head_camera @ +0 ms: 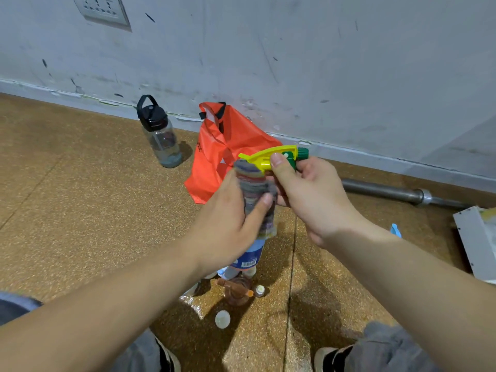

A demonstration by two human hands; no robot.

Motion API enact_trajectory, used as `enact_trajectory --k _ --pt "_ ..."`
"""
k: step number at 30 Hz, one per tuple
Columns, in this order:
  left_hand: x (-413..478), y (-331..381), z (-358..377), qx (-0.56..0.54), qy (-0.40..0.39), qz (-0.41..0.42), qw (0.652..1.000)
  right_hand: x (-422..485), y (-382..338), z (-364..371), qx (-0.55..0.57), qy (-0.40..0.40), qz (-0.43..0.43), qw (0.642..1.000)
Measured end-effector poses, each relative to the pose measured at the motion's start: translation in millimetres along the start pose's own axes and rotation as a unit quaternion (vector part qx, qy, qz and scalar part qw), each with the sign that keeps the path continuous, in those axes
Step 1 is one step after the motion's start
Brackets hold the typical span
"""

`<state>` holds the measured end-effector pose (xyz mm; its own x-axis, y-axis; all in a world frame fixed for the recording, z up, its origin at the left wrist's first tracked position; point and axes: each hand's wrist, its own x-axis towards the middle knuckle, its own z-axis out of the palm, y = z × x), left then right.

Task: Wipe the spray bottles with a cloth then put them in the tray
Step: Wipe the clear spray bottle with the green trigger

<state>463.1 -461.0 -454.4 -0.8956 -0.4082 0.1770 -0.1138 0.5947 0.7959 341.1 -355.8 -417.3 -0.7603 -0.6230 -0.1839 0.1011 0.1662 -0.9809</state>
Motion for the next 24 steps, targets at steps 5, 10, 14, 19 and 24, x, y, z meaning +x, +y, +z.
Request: enact_trajectory --k 5,10,14,19,24 --pt "4 -2 -8 -0.173 -0.072 -0.050 0.981 0 -4 -7 0.009 -0.101 -0.054 0.993" --pt "1 0 -1 -0.053 0.032 -0.039 0.997 7 -5 -7 -0.064 0.051 -0.008 0.997" --pt "-1 -9 -3 0.133 0.022 -0.050 0.990 -4 -1 2 -0.105 -0.007 0.101 0.989" --pt "-6 -15 8 0.340 0.004 -0.013 0.940 -6 -5 13 -0.051 -0.003 0.181 0.982" --pt "-14 -17 20 0.424 0.000 0.026 0.905 -8 7 18 -0.086 0.051 0.216 0.971"
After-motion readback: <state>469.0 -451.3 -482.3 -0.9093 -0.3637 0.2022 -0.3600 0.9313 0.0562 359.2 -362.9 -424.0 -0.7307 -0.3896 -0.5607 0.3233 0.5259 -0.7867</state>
